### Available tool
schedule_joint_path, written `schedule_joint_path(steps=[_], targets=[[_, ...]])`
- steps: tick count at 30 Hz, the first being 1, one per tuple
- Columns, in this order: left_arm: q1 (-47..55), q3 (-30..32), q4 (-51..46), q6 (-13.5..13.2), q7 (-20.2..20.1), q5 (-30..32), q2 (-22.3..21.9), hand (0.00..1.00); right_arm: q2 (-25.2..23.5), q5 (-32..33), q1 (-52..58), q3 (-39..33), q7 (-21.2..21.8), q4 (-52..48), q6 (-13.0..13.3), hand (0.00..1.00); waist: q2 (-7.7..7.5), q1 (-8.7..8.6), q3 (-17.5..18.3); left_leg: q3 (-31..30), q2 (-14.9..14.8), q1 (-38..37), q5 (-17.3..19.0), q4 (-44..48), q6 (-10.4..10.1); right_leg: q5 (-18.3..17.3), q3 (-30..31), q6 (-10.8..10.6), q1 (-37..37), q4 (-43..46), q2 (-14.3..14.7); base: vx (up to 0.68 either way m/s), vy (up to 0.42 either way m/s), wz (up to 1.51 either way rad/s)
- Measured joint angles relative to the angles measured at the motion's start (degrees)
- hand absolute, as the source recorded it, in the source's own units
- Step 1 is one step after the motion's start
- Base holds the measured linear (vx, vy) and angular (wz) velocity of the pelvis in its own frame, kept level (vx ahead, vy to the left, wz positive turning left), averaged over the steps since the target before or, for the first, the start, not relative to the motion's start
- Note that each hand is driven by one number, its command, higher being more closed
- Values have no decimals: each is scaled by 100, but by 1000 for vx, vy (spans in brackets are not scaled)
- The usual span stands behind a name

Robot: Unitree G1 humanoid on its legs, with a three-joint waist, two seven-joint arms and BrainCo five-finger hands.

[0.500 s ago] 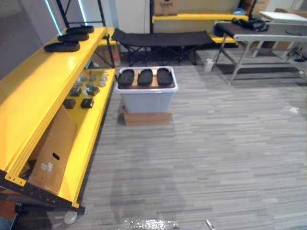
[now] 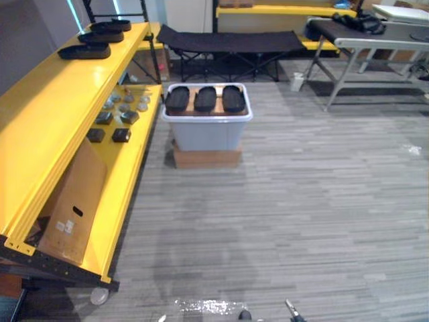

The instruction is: Walk over and take plastic housings, then place them on the shelf

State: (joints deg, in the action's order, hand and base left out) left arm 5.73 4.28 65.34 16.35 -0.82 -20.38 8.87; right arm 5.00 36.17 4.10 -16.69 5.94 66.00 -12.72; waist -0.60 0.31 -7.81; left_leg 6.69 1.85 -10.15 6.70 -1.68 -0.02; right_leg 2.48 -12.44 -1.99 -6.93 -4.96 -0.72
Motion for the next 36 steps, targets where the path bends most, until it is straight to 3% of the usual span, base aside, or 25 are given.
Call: schedule_joint_path(steps=[8, 16, 19, 20, 22, 23, 26, 28, 30, 32, 33, 34, 36], targets=[[15, -2, 8, -108, -6, 54, 64, 0, -66, -200, -13, 93, 36, -3, 29, 0, -131, 5, -51, 32, 17, -108, 0, -16, 1, 1, 14, 0, -100, -1, -16, 0, 1, 0], [14, -56, 61, -133, -6, 116, 66, 0, -62, -330, -17, 102, 45, -26, 14, 0, -126, 7, -53, 184, 33, -271, 15, -88, 26, -33, 146, -22, -162, 83, -27, 2, 13, -9], [-40, -254, 89, -127, -12, 294, 65, 0, -50, -330, -42, 96, 7, -203, 76, 0, -53, -92, -226, 202, 16, -279, 104, -1, 197, -588, 112, -312, 552, 1685, -200, -50, 74, -9], [-71, -330, 118, -97, -16, 359, 77, 0, 11, -319, -82, 82, 6, -287, 141, 0, -44, -90, -367, 330, 17, -345, 99, 37, 287, -669, -78, -426, 1282, 3232, -444, -117, 86, -22], [-85, -326, 121, -81, -24, 537, 112, 0, 14, -285, -98, 19, 29, -254, 117, 0, -87, -97, -535, 335, 72, -553, 85, 8, 343, -834, -373, -307, 1607, 4069, -729, -138, 65, -15], [-55, -300, 118, -79, -46, 909, 159, 0, -45, -286, -40, -37, 50, -233, 115, 0, -196, -117, -567, 339, 94, -668, 130, 11, 351, -1014, -506, -260, 1763, 4312, -910, -158, 55, -5], [-134, -299, 116, -83, -192, 1593, 146, 0, -78, -346, 11, -85, 52, -135, 117, 0, -240, -118, -577, 325, -25, -675, 204, 28, 257, -946, -450, -287, 1784, 3124, -713, -185, 23, -1], [-214, -276, 113, -64, -265, 1707, 148, 0, -129, -348, 119, -182, 49, -130, 114, 0, -249, -134, -581, 320, -117, -664, 302, 45, 129, -275, -223, -298, 1673, 1365, -386, -172, -42, -6], [-261, -219, 111, 44, -266, 1765, 147, 0, -174, -480, 259, -301, 57, -131, 102, 0, -262, -150, -585, 290, -117, -683, 549, 231, 22, 17, -74, -278, 1640, 793, -387, 60, -119, 7], [-259, -136, 108, 74, -269, 1811, 124, 0, -211, -625, 359, -434, 72, -129, 97, 0, -259, -186, -593, 205, -155, -771, 839, 403, -68, 172, -27, -208, 1554, 888, -439, 210, -166, 19], [-246, -50, 99, 69, -273, 1815, 55, 0, -187, -723, 365, -521, 83, -130, 99, 0, -198, -217, -587, 183, -265, -852, 1010, 512, -145, 363, -57, -55, 1557, 1138, -387, 404, -280, 25], [-235, -47, 94, 53, -276, 1792, -49, 0, -97, -856, 342, -582, 141, -133, 98, 0, -1, -263, -534, 167, -539, -993, 1253, 561, -292, 339, -152, 123, 1589, 1542, -188, 404, -259, 16], [-185, -58, 92, 14, -273, 1581, -149, 0, 33, -1032, 302, -566, 159, -125, 92, 0, 277, -260, -396, 172, -852, -988, 1314, 735, -430, -56, -190, 279, 1700, 1815, 127, 461, -218, -4]])
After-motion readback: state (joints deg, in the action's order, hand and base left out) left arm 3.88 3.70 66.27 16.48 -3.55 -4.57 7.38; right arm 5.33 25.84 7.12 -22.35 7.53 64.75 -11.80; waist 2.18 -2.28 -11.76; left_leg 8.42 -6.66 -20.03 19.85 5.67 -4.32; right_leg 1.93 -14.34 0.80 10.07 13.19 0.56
